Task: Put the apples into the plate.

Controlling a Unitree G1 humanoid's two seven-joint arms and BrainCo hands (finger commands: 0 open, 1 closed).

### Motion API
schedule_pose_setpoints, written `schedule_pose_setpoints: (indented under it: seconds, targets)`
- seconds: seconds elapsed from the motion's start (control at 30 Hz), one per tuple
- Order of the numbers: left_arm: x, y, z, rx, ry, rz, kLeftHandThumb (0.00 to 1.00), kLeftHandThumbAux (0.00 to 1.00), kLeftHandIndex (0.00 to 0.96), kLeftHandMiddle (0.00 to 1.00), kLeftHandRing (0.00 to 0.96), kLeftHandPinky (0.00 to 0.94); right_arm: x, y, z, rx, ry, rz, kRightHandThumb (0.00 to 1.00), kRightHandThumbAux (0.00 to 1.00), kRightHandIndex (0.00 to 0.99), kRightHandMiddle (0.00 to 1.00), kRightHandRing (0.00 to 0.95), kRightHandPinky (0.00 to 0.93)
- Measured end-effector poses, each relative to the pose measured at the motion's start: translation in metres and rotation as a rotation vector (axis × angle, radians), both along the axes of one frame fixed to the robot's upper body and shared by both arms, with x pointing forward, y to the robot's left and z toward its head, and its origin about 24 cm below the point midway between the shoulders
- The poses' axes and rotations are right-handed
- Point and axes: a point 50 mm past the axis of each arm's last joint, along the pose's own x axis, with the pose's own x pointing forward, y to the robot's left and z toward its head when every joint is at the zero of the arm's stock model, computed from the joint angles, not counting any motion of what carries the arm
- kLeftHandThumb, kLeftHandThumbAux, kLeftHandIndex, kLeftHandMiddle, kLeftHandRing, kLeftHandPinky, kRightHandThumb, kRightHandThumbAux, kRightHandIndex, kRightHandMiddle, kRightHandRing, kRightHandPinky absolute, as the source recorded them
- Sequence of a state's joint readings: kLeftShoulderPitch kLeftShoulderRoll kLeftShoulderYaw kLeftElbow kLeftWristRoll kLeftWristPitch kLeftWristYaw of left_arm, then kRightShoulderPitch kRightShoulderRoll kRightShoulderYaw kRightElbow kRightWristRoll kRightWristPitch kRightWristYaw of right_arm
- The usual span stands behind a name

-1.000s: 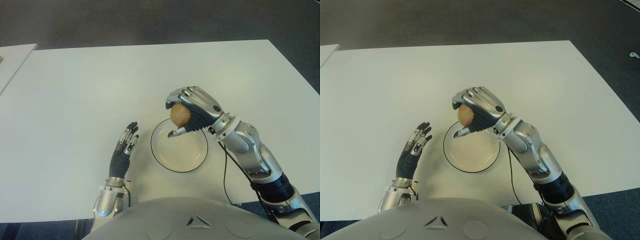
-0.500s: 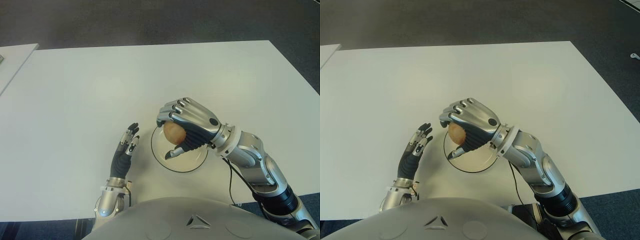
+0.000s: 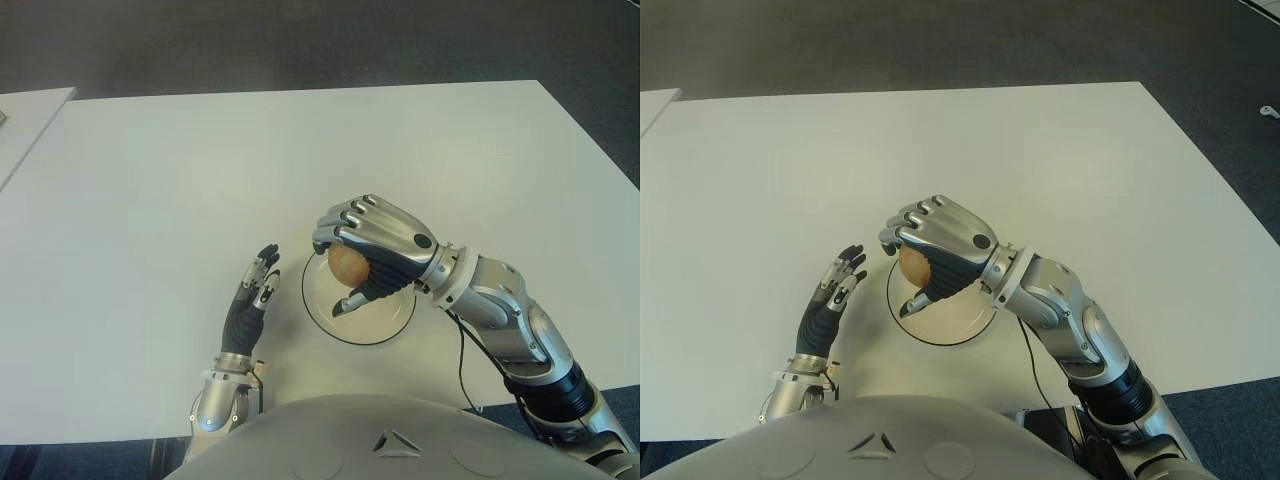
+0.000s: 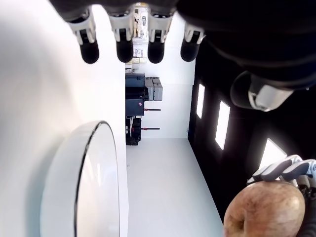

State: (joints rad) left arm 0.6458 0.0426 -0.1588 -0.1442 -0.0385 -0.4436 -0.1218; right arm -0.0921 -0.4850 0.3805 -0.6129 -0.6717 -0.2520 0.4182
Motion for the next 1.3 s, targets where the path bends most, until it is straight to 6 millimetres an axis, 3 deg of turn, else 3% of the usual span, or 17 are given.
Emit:
schedule_pose_setpoints:
  seconds: [0.53, 0.6, 0.63, 0.7, 0.73, 0.83, 1.07, 1.3]
  targets:
    - [0.000, 0.001, -0.001, 0.004, 0.006, 0.003, 0.000, 0.315, 0.000, 0.000, 0.000, 0.000, 0.001, 0.002, -0.002, 0.006, -0.001, 0.006, 0.733, 0.712, 0.440, 0.870, 0.864, 0.864]
    - [0.000, 0.002, -0.001, 0.004, 0.005, 0.004, 0.000, 0.312, 0.000, 0.000, 0.000, 0.000, 0.001, 0.003, -0.002, 0.013, 0.001, 0.006, 0.723, 0.711, 0.439, 0.821, 0.802, 0.773]
    - [0.000, 0.002, -0.001, 0.001, 0.006, 0.006, 0.000, 0.310, 0.000, 0.000, 0.000, 0.000, 0.001, 0.003, -0.002, 0.018, 0.002, 0.006, 0.568, 0.631, 0.386, 0.612, 0.585, 0.579]
    - [-0.001, 0.003, -0.002, -0.014, 0.013, 0.014, 0.000, 0.308, 0.000, 0.000, 0.000, 0.000, 0.001, 0.003, -0.002, 0.021, 0.004, 0.006, 0.429, 0.563, 0.338, 0.428, 0.393, 0.406]
    - [-0.001, 0.003, -0.002, -0.022, 0.018, 0.014, 0.000, 0.307, 0.000, 0.000, 0.000, 0.000, 0.001, 0.003, -0.002, 0.021, 0.005, 0.006, 0.354, 0.514, 0.270, 0.304, 0.267, 0.289]
    - [-0.003, 0.005, -0.004, -0.067, 0.042, 0.020, 0.000, 0.300, 0.000, 0.000, 0.000, 0.000, 0.001, 0.002, -0.004, 0.000, 0.015, 0.014, 0.223, 0.368, 0.088, 0.099, 0.087, 0.094]
    - [-0.003, 0.008, -0.006, -0.134, 0.065, 0.040, 0.000, 0.303, 0.000, 0.000, 0.000, 0.000, 0.002, -0.005, -0.018, -0.128, 0.024, 0.076, 0.114, 0.258, 0.005, 0.006, 0.005, 0.006]
    - [-0.002, 0.009, -0.006, -0.158, 0.058, 0.054, 0.000, 0.336, 0.000, 0.000, 0.000, 0.000, 0.003, -0.006, -0.019, -0.137, 0.024, 0.113, 0.112, 0.248, 0.000, 0.000, 0.000, 0.000]
